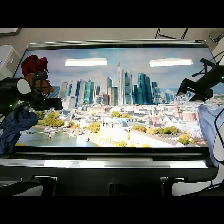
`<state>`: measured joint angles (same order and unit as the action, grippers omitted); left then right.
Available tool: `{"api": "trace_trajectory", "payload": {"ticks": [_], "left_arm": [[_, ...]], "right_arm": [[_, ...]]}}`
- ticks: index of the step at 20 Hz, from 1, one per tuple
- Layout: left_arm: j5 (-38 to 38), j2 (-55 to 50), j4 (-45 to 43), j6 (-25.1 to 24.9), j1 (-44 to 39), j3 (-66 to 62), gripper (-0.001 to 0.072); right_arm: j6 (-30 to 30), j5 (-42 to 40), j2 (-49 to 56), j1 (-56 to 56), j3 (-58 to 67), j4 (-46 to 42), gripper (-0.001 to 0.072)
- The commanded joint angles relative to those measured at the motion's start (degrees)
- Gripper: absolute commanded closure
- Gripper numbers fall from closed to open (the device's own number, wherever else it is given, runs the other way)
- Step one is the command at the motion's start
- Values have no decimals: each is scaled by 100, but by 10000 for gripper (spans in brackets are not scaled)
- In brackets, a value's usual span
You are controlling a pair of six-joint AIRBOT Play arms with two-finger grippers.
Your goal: Fold the clothes and pants, and hang the long-sleeved shirts on hangers.
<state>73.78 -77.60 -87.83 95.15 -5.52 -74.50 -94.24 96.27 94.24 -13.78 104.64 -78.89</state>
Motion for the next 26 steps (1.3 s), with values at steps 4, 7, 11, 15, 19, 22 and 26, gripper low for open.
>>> {"api": "trace_trajectory", "payload": {"ticks": [4,7,11,15,19,22,26], "left_arm": [[549,4,-1635,295,898,-1067,0],[957,2,-1185,352,2673,-1440,0],[190,2,684,389,4046,-772,-4],[-890,-4,483,372,4079,90,-4],[-1204,-437,470,358,4260,323,-4],[-1410,-879,634,-31,4247,323,-4],[-1471,-1366,691,-201,4179,323,-3]], "right_arm": [[-2,380,170,4,-2,-4,19],[-219,717,236,4,-26,114,24],[-214,715,232,7,-26,841,84],[-337,776,229,7,-26,955,80],[-461,874,229,7,-26,951,79],[-570,839,229,7,-26,953,79],[-697,883,229,105,-26,944,79]]}}
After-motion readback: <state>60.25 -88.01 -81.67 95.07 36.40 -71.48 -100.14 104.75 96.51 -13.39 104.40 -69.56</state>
